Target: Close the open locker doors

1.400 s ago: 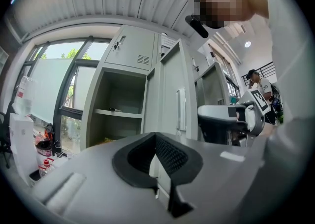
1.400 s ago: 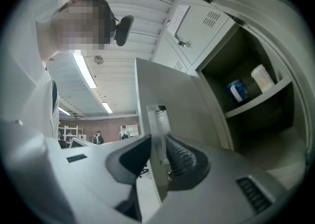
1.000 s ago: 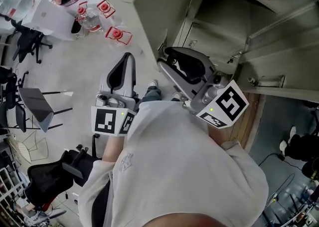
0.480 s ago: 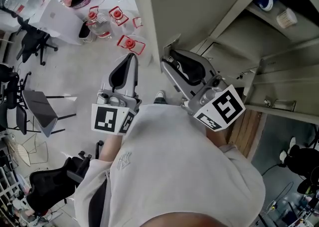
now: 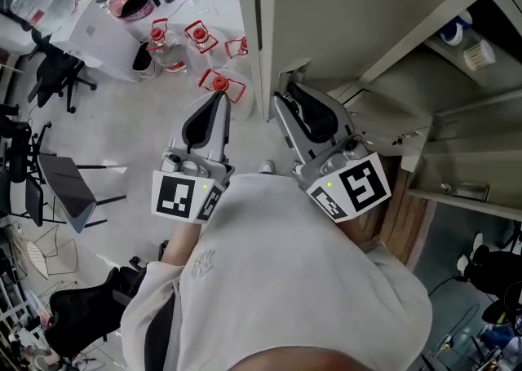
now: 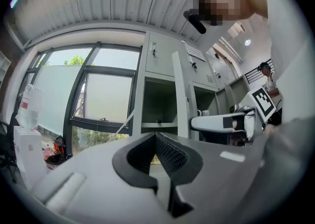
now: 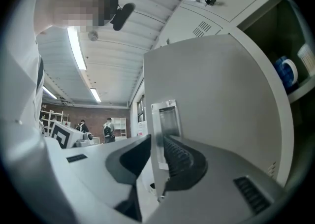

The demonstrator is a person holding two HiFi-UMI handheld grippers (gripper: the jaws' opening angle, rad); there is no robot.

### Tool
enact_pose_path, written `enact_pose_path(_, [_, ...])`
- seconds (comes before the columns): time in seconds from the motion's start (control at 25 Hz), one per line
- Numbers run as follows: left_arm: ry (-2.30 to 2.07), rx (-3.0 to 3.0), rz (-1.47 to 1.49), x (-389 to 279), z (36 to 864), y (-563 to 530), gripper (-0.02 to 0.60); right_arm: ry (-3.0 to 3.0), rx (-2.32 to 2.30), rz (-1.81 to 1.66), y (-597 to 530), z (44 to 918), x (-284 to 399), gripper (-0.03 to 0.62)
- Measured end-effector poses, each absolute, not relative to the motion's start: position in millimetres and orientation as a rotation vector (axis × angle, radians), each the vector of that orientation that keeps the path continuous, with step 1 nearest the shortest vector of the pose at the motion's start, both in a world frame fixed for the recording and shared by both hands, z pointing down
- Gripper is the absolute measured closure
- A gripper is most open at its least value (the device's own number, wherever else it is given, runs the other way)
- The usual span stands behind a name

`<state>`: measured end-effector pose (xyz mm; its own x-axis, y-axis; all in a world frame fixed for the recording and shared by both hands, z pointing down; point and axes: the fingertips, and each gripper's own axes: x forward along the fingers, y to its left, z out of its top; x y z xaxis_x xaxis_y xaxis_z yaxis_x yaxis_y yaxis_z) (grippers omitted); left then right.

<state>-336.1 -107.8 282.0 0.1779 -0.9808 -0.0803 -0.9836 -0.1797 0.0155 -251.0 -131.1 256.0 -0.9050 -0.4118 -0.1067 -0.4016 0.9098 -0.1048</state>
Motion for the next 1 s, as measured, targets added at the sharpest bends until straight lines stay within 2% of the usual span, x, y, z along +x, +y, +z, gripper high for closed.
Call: enact_pose_path(1.0, [2.004,-2.374,0.171,-381,287,-124,0.58,3.002,-0.807,0.026,-214,260,-314,0.525])
